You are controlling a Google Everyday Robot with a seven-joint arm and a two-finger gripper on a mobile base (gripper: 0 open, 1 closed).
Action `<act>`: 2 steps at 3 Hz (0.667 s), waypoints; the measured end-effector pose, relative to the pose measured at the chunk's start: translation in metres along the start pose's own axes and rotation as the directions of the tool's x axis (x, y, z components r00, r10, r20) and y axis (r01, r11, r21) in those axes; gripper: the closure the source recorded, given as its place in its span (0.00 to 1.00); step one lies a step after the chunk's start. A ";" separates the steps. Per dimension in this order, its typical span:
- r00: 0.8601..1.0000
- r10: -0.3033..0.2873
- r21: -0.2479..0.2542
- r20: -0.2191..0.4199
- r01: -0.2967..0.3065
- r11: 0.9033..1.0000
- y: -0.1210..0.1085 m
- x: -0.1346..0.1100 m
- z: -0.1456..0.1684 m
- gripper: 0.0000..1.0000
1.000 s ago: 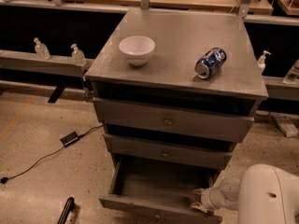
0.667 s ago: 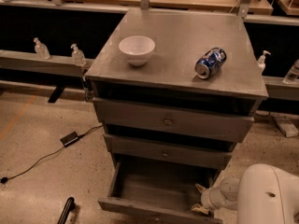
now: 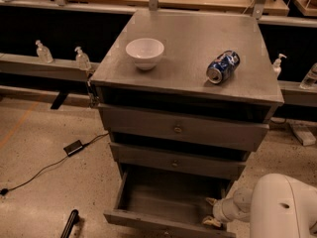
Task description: Open bottom drawer
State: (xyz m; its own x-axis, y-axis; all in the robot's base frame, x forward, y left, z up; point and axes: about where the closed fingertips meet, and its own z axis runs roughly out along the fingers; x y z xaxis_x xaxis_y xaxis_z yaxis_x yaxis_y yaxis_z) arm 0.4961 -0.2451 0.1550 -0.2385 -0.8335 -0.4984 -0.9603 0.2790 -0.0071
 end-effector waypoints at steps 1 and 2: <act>1.000 0.000 0.000 0.000 0.000 1.000 0.000 0.000 0.000 0.39; 0.999 -0.014 0.026 0.047 0.013 1.000 -0.011 -0.010 0.005 0.62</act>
Offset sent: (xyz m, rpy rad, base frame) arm 0.0884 0.0429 0.0149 0.2499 -0.2823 -0.0104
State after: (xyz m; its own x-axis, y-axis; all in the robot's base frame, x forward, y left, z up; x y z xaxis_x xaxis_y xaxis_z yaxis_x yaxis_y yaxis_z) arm 0.5094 -0.2376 0.1557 -0.2182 -0.8138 -0.5386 -0.9591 0.2809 -0.0358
